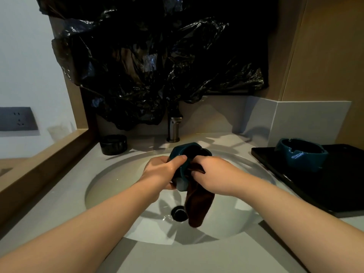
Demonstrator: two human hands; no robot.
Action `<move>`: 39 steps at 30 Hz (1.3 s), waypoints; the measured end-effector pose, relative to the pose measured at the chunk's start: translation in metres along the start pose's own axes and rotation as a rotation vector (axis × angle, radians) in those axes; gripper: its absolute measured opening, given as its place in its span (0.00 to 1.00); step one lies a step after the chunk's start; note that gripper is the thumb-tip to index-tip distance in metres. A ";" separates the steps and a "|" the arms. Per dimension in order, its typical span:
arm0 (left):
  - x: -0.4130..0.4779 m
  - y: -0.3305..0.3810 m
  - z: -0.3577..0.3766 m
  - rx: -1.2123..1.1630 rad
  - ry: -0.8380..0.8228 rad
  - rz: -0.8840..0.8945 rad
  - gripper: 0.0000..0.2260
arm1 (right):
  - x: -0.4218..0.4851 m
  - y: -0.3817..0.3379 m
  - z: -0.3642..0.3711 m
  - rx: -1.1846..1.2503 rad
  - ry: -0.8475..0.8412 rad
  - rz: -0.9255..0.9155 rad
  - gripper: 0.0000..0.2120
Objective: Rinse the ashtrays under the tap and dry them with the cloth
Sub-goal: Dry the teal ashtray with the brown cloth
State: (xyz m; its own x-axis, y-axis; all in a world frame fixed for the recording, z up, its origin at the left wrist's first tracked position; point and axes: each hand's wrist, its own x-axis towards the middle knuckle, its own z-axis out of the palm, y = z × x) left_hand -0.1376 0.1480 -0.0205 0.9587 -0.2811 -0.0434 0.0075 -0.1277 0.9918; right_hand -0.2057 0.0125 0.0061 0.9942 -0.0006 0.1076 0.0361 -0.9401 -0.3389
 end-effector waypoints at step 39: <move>0.011 -0.010 -0.005 0.016 -0.075 -0.058 0.16 | 0.006 0.001 -0.002 0.684 -0.059 0.284 0.10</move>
State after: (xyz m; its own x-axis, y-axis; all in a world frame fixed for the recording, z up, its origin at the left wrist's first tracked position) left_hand -0.1261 0.1506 -0.0308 0.9329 -0.3429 -0.1098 0.0570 -0.1605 0.9854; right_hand -0.2004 0.0114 0.0080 0.9777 -0.1759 -0.1147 -0.1874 -0.4840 -0.8548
